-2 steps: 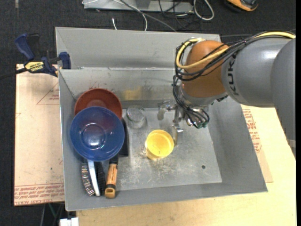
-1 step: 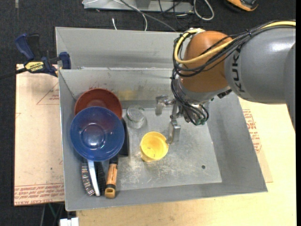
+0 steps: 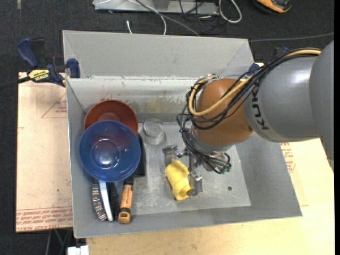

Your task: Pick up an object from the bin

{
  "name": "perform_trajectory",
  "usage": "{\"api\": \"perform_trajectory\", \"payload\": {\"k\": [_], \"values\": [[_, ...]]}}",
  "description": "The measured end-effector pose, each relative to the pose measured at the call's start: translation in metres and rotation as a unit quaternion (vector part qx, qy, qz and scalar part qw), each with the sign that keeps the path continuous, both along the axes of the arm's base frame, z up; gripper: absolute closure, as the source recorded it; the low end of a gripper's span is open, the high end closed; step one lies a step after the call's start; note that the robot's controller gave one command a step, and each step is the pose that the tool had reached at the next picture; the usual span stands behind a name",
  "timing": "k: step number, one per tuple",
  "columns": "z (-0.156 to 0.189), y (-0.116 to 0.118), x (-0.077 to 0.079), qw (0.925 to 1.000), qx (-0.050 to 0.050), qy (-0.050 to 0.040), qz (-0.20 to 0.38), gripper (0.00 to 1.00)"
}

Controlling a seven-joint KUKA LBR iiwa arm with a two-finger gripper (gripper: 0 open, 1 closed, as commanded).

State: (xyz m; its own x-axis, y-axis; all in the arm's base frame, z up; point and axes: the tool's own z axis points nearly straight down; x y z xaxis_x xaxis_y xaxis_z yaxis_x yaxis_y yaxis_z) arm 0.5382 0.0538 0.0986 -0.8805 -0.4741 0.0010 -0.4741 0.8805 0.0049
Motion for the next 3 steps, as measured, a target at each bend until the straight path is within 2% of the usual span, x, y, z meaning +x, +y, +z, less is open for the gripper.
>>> {"api": "perform_trajectory", "payload": {"k": [1,2,3], "values": [[-0.020,0.004,0.030,0.9708,-0.005,-0.0190,0.239,0.00],[-0.019,-0.018,0.046,0.9752,0.000,-0.0059,0.221,1.00],[-0.019,-0.018,0.046,0.9752,0.000,-0.0061,0.221,1.00]]}}
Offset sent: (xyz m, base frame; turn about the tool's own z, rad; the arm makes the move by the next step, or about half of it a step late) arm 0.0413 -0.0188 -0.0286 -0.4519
